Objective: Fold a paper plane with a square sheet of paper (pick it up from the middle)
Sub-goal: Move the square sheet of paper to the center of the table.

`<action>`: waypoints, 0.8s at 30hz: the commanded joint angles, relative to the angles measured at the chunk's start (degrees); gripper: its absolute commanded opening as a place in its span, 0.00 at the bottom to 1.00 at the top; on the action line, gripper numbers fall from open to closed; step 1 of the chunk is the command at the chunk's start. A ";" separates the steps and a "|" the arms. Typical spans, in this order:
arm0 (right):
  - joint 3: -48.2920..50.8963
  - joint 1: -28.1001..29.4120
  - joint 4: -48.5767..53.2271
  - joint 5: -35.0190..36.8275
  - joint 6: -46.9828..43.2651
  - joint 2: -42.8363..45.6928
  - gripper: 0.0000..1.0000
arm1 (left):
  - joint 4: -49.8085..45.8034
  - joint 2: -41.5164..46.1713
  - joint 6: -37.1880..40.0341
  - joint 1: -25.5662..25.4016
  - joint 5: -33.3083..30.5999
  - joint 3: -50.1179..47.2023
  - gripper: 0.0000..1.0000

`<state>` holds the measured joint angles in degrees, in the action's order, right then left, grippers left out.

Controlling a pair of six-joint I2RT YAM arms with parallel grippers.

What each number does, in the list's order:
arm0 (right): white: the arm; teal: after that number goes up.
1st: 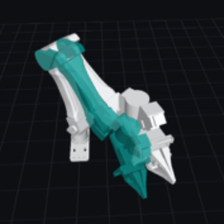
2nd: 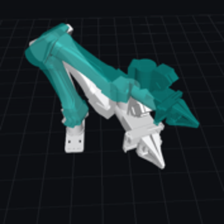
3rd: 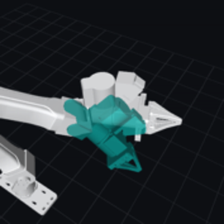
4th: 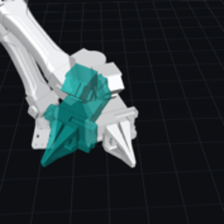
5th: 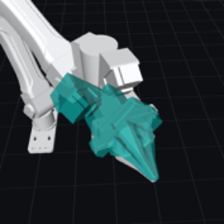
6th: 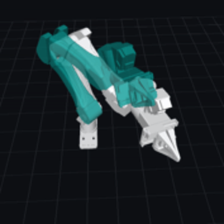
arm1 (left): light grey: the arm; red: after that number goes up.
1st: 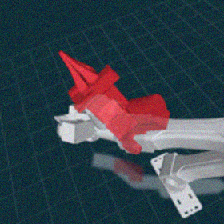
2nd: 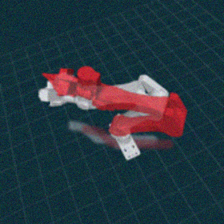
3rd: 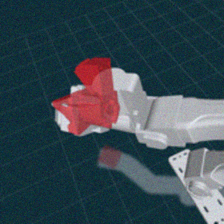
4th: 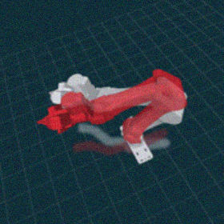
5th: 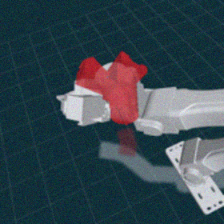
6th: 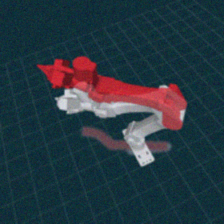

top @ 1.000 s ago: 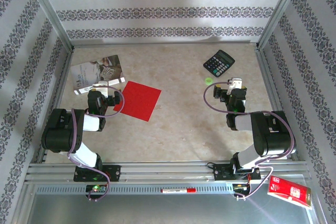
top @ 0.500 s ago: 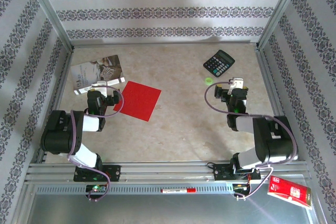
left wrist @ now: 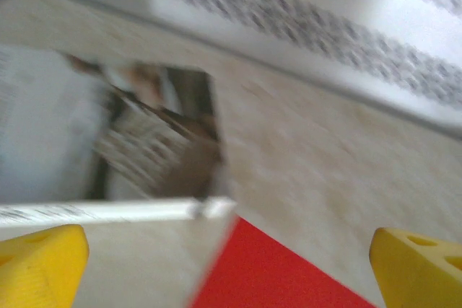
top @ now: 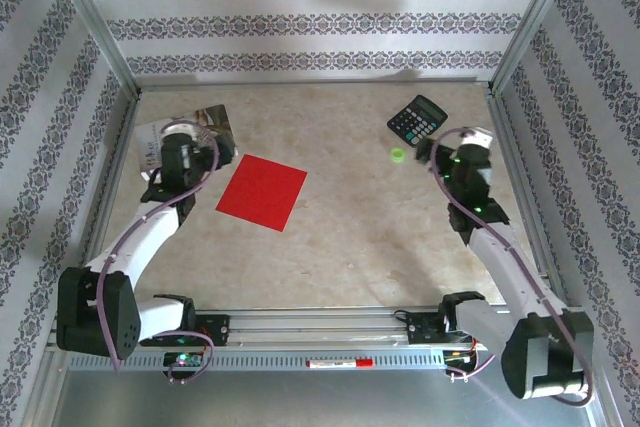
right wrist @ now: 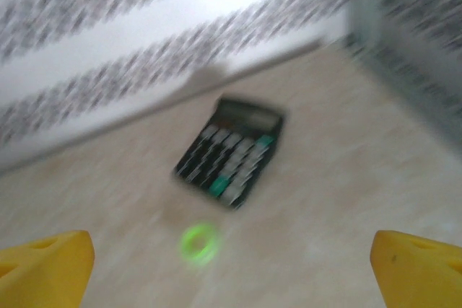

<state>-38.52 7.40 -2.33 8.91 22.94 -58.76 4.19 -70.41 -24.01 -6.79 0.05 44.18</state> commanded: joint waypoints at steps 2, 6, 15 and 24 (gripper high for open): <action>-6.26 11.89 16.72 -2.43 0.81 -5.39 0.98 | -26.51 -4.92 0.27 -11.97 -0.49 9.14 1.00; -6.75 16.62 15.33 -4.86 1.53 -9.14 0.98 | -35.81 -14.39 4.64 -14.58 -1.66 16.03 1.00; -7.72 18.00 12.56 -8.64 3.10 -14.71 0.98 | -41.55 -31.84 11.44 -14.55 0.44 27.48 0.99; -3.32 17.67 11.95 -7.96 4.23 -11.63 0.98 | -42.41 -39.25 11.11 -14.81 3.34 28.99 0.98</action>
<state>-43.66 24.64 10.11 0.97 25.85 -72.49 -34.96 -108.38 -13.87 -21.65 1.98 72.77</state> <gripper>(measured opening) 0.982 0.982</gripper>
